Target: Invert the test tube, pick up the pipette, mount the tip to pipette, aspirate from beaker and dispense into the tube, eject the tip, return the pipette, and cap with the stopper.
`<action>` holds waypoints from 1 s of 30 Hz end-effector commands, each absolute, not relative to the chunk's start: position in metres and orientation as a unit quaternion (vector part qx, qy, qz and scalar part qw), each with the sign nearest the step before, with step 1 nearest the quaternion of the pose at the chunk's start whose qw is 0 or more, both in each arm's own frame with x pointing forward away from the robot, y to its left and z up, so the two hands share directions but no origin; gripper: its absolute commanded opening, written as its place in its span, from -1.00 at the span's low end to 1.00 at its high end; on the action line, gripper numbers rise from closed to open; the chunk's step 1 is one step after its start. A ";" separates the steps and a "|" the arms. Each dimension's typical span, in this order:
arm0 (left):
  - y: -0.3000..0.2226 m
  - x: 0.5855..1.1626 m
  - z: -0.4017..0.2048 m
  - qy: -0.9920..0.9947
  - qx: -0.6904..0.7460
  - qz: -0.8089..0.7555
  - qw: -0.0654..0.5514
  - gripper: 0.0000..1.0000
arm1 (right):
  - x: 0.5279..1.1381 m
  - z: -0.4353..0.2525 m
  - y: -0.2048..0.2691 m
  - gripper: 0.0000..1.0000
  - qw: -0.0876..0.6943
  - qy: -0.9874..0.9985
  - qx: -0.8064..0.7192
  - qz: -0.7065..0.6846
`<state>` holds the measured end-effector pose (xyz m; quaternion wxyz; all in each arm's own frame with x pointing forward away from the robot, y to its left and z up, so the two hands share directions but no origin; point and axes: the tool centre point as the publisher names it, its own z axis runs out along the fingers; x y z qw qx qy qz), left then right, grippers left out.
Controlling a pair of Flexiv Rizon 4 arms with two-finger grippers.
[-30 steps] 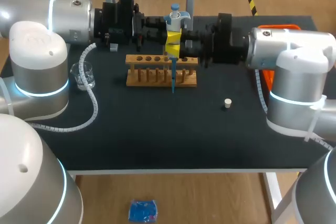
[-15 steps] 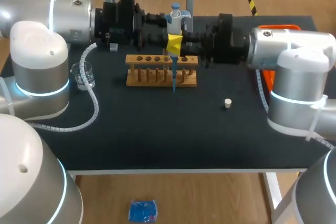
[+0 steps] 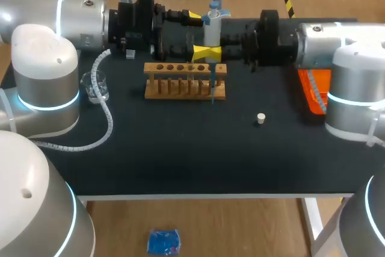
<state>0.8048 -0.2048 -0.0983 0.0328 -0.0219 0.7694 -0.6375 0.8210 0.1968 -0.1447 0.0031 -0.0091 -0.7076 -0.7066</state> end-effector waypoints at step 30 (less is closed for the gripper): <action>-0.205 0.804 -0.099 0.768 -0.022 -0.639 0.034 1.00 | 0.900 -0.141 -0.061 -1.00 0.023 -0.720 -0.012 -0.694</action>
